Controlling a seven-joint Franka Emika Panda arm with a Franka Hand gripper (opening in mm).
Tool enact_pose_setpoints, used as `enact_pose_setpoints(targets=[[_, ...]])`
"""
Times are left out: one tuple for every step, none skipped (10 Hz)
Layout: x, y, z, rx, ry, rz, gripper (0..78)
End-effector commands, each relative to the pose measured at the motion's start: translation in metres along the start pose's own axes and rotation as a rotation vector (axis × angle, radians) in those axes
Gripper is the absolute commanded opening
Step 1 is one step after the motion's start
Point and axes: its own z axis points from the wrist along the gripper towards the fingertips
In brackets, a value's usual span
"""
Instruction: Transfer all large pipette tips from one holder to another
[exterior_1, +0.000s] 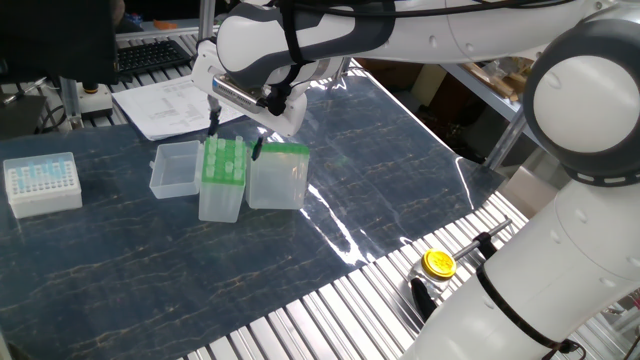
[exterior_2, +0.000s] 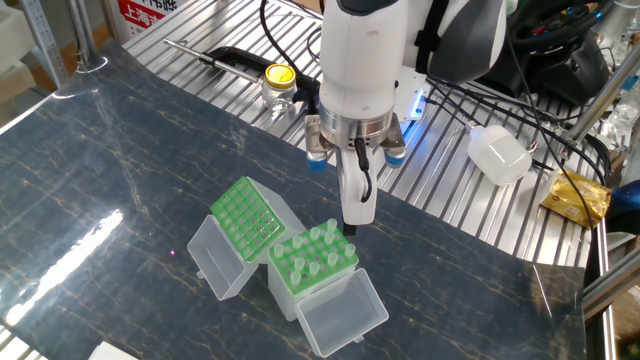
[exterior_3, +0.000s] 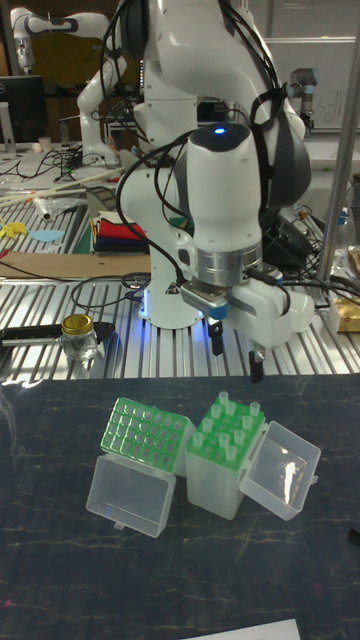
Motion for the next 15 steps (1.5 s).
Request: enact_pose_setpoints(targets=[[0.004, -0.030, -0.022, 0.106, 0.049, -0.460, 77.4], [0.005, -0.034, -0.023, 0.122, 0.032, -0.497, 77.4], [0.005, -0.036, -0.025, 0.151, 0.009, -0.547, 77.4], [0.005, -0.038, -0.026, 0.167, -0.003, -0.574, 77.4], [0.004, -0.041, -0.029, 0.172, -0.015, -0.623, 77.4], [0.004, -0.044, -0.031, 0.162, -0.025, -0.654, 77.4], [0.004, -0.045, -0.032, 0.154, -0.036, -0.667, 77.4], [0.002, -0.049, -0.035, 0.145, -0.052, -0.708, 77.4], [0.001, -0.052, -0.038, 0.146, -0.052, -0.740, 77.4], [0.000, -0.054, -0.040, 0.145, -0.053, -0.768, 77.4], [-0.001, -0.055, -0.041, 0.146, -0.063, -0.792, 77.4], [-0.002, -0.056, -0.042, 0.146, -0.068, -0.801, 77.4], [-0.007, -0.056, -0.046, 0.142, -0.075, -0.843, 77.4], [-0.011, -0.056, -0.049, 0.140, -0.071, -0.872, 77.4], [-0.013, -0.055, -0.050, 0.139, -0.070, -0.883, 77.4]])
